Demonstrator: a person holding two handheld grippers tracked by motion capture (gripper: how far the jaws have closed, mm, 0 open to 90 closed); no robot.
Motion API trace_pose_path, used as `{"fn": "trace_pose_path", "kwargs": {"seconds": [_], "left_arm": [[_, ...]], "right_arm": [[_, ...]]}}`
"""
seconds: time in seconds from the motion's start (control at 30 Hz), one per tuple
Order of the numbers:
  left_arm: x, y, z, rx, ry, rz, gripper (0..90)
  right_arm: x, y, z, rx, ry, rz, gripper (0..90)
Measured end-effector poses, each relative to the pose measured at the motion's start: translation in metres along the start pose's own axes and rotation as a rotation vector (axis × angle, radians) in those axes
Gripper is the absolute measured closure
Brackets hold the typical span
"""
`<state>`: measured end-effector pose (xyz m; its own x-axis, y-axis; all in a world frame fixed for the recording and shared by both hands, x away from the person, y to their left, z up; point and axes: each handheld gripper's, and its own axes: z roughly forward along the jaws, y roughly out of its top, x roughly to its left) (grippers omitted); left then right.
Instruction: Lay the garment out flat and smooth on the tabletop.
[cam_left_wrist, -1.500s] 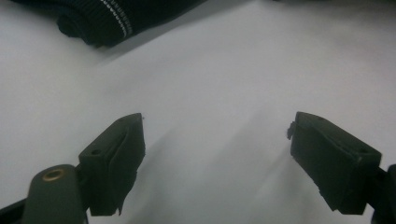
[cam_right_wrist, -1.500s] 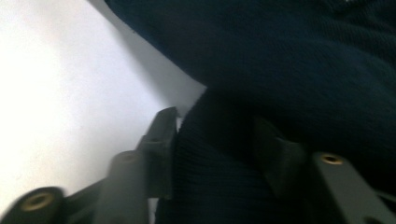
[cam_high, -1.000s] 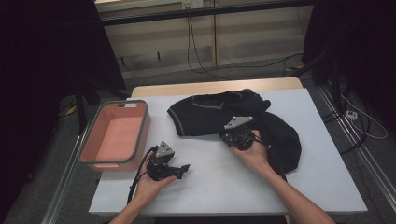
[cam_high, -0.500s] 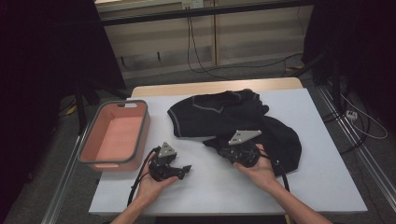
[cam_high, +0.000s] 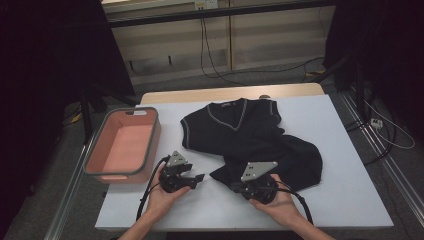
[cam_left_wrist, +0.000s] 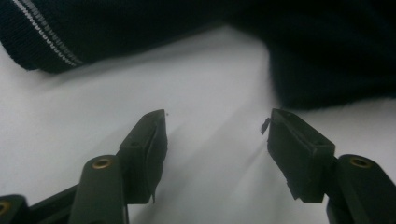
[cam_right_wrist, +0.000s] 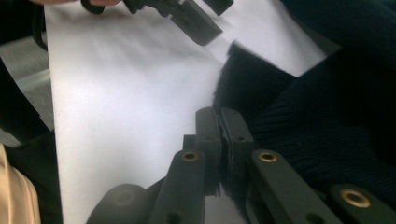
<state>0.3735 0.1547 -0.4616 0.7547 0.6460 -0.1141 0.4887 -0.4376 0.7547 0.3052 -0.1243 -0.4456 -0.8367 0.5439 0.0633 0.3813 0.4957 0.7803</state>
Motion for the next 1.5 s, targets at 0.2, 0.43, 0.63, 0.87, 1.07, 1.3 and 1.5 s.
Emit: {"fn": "trace_pose_path", "kwargs": {"seconds": [0.2, 0.43, 0.63, 0.87, 1.07, 1.3, 1.5], "left_arm": [[-0.001, 0.013, 0.004, -0.023, -0.022, 0.005, 43.9], [-0.01, 0.038, 0.03, 0.02, -0.077, 0.069, 56.5], [-0.024, 0.045, 0.053, 0.088, -0.133, 0.104, 58.6], [-0.032, 0.042, 0.056, 0.102, -0.157, 0.141, 69.6], [-0.038, 0.04, 0.049, 0.139, -0.16, 0.161, 83.4], [-0.03, 0.026, 0.022, 0.19, -0.133, 0.152, 85.4], [-0.022, 0.01, 0.0, 0.187, -0.099, 0.132, 85.9]], "right_arm": [[-0.014, 0.003, -0.007, -0.04, -0.002, 0.038, 54.6], [-0.029, -0.002, -0.038, -0.09, -0.061, 0.081, 46.9], [-0.051, -0.027, -0.07, -0.045, -0.184, 0.126, 42.6], [-0.075, -0.056, -0.085, -0.031, -0.248, 0.206, 49.8], [-0.078, -0.067, -0.082, 0.004, -0.261, 0.214, 49.5], [-0.079, -0.071, -0.087, -0.001, -0.265, 0.22, 45.3], [-0.08, -0.071, -0.093, -0.02, -0.291, 0.229, 42.9]]}}
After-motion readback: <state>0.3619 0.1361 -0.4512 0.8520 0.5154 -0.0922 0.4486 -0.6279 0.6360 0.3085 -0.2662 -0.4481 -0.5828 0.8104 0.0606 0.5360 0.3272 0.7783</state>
